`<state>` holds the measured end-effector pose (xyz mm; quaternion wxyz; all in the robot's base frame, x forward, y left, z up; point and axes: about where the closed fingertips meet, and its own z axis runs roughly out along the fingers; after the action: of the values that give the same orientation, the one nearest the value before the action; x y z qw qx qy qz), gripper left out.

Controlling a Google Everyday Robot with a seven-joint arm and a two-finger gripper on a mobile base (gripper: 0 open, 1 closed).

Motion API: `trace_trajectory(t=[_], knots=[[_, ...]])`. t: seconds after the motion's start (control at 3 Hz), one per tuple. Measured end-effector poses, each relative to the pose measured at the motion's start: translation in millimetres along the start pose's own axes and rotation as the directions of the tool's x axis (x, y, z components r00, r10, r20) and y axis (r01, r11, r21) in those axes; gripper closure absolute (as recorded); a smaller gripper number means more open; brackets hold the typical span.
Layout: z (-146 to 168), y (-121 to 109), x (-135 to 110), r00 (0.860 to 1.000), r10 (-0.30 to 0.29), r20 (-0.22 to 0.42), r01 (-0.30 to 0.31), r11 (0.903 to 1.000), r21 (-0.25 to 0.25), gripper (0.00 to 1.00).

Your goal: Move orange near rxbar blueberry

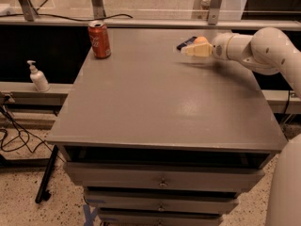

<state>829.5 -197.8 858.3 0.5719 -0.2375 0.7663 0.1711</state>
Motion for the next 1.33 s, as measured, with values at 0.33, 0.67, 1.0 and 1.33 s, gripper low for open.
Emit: trace_trajectory(t=[0.33,0.67,1.0,1.33], knots=[[0,-1,0,1.0,-0.001,0.0,0.001,1.0,0.001,0.0],[-13,-7,-11,1.0,-0.014,0.023,0.013,0.9998,0.018,0.0],[-53,-20,-36,0.996,-0.054,0.077,0.049,0.9966,0.066,0.0],[-126,-37,-73,0.98,-0.134,0.146,0.109,0.9797,0.168,0.0]])
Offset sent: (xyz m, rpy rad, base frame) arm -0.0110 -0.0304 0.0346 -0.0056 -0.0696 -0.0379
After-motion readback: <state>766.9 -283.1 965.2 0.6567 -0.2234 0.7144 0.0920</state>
